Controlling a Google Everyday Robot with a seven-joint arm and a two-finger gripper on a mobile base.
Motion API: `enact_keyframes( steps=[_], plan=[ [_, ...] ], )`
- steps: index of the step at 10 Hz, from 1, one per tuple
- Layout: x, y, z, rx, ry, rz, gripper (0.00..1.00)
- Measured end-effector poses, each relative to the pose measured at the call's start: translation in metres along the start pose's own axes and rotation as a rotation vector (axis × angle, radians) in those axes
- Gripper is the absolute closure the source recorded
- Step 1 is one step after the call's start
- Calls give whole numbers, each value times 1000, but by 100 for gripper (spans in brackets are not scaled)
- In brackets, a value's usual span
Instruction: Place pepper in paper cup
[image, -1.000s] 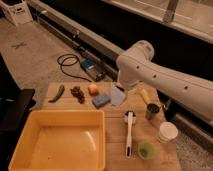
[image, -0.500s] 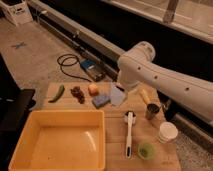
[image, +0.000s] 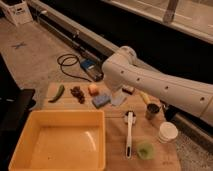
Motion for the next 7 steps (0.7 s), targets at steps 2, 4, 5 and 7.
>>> enact_keyframes(
  steps=[2,4,5,7],
  plan=[
    [-31,-29,8,34,-33,-70,35],
    [-61,-56,12,68,-65,-142,35],
    [-75,-67,13,84,-78,-176,35],
    [-115,-90,15,127,-136,-252,35]
  ],
)
